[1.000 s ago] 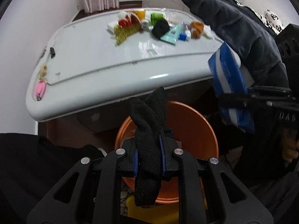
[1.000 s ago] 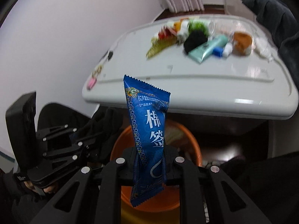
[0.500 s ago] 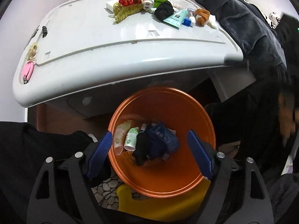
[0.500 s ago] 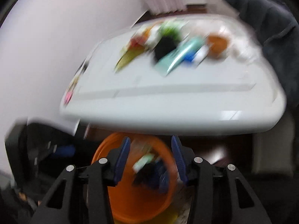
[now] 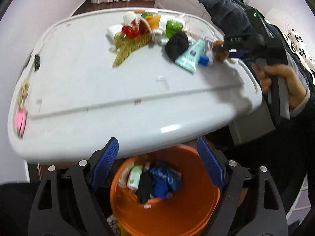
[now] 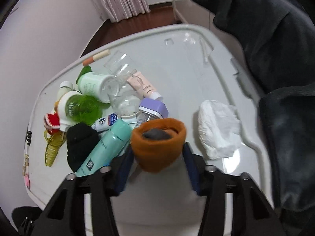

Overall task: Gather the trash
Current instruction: 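Grasp the orange sock with the right gripper while the left grasps another black sock, then drop the black sock and orange sock into the orange bucket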

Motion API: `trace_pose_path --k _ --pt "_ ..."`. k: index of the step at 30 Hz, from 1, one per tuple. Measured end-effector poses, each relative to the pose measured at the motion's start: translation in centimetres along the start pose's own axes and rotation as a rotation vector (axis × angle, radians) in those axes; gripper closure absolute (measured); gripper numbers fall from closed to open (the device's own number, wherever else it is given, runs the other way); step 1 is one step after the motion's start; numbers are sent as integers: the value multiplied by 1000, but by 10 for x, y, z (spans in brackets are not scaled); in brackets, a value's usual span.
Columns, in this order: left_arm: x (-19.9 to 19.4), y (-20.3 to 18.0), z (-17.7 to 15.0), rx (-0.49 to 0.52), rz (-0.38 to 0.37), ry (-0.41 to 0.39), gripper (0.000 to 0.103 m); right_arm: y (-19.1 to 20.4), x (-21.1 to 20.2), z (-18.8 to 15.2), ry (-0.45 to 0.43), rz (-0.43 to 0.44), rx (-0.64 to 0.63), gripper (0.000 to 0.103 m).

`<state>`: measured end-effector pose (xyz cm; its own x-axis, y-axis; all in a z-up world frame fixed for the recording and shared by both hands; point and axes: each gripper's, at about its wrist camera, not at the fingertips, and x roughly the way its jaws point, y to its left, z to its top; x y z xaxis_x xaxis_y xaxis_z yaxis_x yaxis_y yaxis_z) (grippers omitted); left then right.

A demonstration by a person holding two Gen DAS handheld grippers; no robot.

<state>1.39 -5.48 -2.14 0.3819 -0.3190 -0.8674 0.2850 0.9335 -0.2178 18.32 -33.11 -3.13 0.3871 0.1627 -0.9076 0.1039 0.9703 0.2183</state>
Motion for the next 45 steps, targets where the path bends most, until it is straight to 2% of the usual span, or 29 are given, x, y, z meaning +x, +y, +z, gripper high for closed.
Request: trace_pose_path --k 2,4,7,9,13,19,21,22,23,24,26,29,33,37,40,42,45 --pt "6 -6 17 3 7 -30 23 -1 -4 -1 2 17 26 83" --pt "15 -14 36 3 9 -57 23 -2 -21 -8 -37 22 24 83" --pt "30 -27 63 7 3 -84 23 -7 -59 -24 -133 111 49 83" --pt "44 -39 86 20 19 -92 23 -16 -78 -37 -192 124 59 83" --pt "69 -51 125 -3 39 -100 23 -32 -79 -40 -183 126 84 83" --pt "115 -47 161 -143 28 -77 23 -43 -83 -35 -191 179 124 83" --pt "125 -40 164 -178 26 -83 30 -42 -83 -33 -193 194 130 83" --pt "125 -36 163 -200 5 -115 56 -42 -84 -33 -192 202 131 83" --pt "129 -33 164 -199 32 -105 57 -40 -83 -32 -188 211 126 83" --pt "130 -32 164 -190 22 -109 59 -39 -84 -31 -187 213 121 83" --pt "124 -35 161 -152 43 -114 63 -34 -83 -31 -186 215 106 83" --pt "103 -40 151 -95 66 -121 63 -29 -82 -31 -183 217 93 83" --pt "48 -45 121 -22 73 -173 63 -16 -83 -34 -191 208 45 83" --pt "-11 -44 83 29 144 -216 63 7 -86 -44 -211 188 -51 83" --pt "-49 -31 47 8 176 -211 63 26 -93 -66 -234 187 -116 83" --pt "-61 -25 29 -9 187 -199 63 35 -100 -89 -233 206 -131 82" --pt "-67 -18 -5 -4 242 -179 63 51 -114 -133 -211 218 -157 82"
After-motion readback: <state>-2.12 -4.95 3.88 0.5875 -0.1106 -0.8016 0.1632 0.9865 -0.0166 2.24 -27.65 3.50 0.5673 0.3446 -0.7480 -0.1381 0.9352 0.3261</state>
